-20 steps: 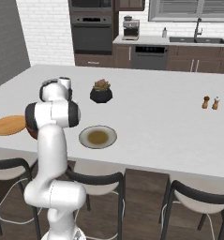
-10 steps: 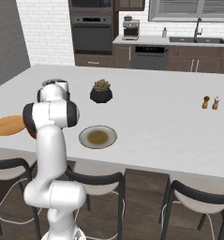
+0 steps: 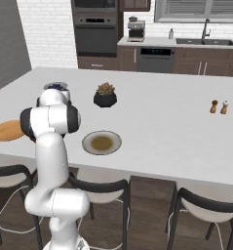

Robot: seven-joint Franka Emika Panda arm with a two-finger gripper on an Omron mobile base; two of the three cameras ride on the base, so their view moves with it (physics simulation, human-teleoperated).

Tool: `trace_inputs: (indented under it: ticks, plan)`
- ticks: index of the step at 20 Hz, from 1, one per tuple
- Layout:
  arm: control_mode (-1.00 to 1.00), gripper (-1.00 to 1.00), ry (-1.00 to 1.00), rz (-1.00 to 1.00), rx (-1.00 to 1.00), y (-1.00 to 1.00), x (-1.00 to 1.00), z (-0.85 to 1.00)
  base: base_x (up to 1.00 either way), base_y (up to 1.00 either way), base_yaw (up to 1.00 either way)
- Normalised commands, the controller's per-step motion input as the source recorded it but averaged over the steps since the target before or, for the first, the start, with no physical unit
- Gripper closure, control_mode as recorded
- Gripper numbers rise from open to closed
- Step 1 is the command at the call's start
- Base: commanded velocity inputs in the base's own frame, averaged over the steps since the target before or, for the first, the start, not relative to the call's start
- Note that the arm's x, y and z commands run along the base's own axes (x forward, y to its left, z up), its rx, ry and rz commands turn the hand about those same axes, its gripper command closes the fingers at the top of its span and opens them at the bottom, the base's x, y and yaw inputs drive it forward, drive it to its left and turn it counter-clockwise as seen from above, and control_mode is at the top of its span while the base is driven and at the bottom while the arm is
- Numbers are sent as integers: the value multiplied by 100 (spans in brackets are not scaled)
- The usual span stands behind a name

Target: Pick the chicken drumstick and lime from their plates and place them in the bowl. Then put the bowl in the fridge.

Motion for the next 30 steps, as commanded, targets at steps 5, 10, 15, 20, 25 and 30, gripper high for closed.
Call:
trace_inputs:
  ticks: [5, 10, 15, 20, 25, 30]
  plan:
    - [-100, -100, 0, 0, 0, 0, 0, 0, 0, 0, 0]
    - [-100, 100, 0, 0, 0, 0, 0, 0, 0, 0, 0]
    - [-100, 100, 0, 0, 0, 0, 0, 0, 0, 0, 0]
    - [-100, 100, 0, 0, 0, 0, 0, 0, 0, 0, 0]
    - [-100, 100, -6, 0, 0, -4, -22, 21, 0, 0, 0]
    - [-100, 100, -5, -5, 0, -9, -36, 76, 0, 0, 0]
